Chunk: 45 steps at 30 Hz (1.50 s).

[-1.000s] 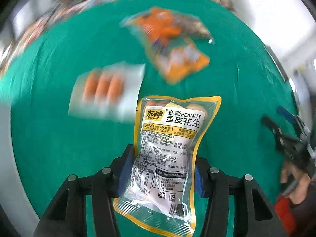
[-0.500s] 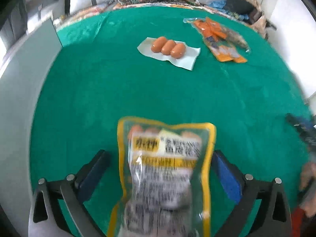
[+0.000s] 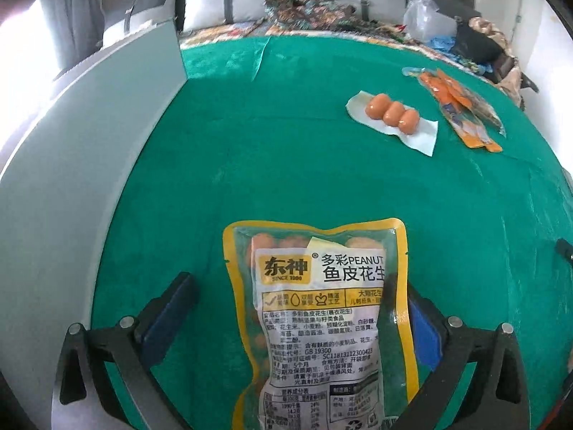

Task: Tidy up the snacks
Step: 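Hold the peanut bag in the left tool above the cloth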

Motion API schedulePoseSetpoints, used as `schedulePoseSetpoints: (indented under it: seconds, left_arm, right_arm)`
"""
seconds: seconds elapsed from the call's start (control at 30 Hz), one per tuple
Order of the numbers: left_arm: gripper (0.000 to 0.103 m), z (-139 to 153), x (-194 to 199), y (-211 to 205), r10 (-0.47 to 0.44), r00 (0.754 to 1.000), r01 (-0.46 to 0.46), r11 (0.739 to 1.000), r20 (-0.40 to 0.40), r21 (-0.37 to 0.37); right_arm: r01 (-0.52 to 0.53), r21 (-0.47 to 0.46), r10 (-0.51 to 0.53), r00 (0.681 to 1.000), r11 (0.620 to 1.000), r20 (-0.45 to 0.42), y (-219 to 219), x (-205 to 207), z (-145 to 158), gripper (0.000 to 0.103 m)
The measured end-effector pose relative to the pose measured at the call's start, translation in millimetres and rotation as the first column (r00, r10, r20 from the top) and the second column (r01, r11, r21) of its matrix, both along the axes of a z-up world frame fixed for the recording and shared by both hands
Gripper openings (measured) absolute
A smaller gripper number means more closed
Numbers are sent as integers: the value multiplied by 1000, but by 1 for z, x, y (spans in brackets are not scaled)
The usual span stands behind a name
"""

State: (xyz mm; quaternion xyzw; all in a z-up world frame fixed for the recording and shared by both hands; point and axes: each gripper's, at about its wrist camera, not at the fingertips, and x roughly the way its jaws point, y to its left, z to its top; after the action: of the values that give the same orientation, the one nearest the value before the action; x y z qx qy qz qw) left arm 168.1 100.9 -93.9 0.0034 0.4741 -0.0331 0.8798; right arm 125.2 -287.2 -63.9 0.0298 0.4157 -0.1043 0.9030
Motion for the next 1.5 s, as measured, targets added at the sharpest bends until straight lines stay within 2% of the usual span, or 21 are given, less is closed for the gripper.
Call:
schedulePoseSetpoints:
  seconds: [0.07,0.3,1.27,1.4,1.5]
  left_arm:
    - [103,0,-5,3,-14,1000,15,1000,27,-4]
    - [103,-3,-1,6,-40,998,40,999,45,-3]
    - [103,-3,0,6,-39,998,39,999,46,0]
    - [103,-3,4,8,-107,993,107,994,46,4]
    - [103,-2,4,12,-109,993,109,994,46,0]
  right_arm:
    - [0,0,0,1000,1000,0,0,0,0,92]
    - [0,0,0,1000,1000,0,0,0,0,92]
    - [0,0,0,1000,1000,-1,0,0,0,92]
    - [0,0,0,1000,1000,-1,0,0,0,92]
    - [0,0,0,1000,1000,-1,0,0,0,92]
